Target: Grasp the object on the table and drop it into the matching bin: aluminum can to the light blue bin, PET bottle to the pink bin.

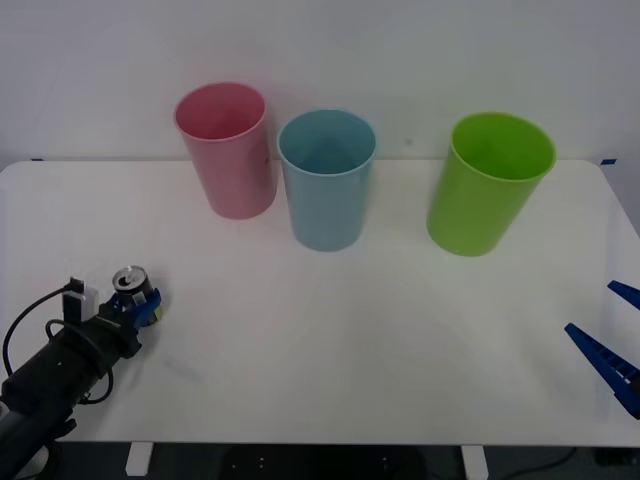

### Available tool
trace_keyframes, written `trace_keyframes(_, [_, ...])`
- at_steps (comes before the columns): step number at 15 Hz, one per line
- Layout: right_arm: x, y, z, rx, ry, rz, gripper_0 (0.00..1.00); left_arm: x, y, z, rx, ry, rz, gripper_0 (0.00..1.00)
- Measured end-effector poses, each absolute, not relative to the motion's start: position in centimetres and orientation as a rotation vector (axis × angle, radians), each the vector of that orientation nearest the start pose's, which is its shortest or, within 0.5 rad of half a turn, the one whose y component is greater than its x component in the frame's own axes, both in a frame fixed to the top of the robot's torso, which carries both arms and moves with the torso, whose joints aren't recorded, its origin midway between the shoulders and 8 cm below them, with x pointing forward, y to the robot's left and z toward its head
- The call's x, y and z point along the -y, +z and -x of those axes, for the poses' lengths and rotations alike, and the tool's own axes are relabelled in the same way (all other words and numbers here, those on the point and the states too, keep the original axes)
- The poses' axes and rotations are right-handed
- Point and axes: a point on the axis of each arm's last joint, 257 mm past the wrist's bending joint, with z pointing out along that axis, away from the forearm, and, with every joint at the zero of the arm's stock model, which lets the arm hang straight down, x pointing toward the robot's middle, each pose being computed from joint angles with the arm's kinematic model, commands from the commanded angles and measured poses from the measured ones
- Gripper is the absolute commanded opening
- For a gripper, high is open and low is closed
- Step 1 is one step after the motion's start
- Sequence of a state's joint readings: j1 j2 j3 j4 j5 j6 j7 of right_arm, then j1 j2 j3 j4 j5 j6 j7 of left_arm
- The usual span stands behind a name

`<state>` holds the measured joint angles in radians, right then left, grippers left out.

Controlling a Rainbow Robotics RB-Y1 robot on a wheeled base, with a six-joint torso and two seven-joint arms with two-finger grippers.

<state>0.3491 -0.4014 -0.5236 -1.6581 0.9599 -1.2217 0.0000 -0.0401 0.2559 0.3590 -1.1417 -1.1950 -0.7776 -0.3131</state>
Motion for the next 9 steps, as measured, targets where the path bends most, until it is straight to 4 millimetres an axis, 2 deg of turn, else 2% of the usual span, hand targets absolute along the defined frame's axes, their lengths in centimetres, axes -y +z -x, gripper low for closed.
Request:
trace_keyframes(4, [33.0,-16.9,-34.2,-1.441,0.567,0.465,1.0,-31.8,-30.0,-49.0,-1.633,-0.255,-0.3,0.0])
trace_keyframes(9, [33.0,-16.9,-34.2,-1.441,0.567,0.465,1.0,-30.5,-26.2,-49.1,-1.555,-0.291,-0.3,0.0])
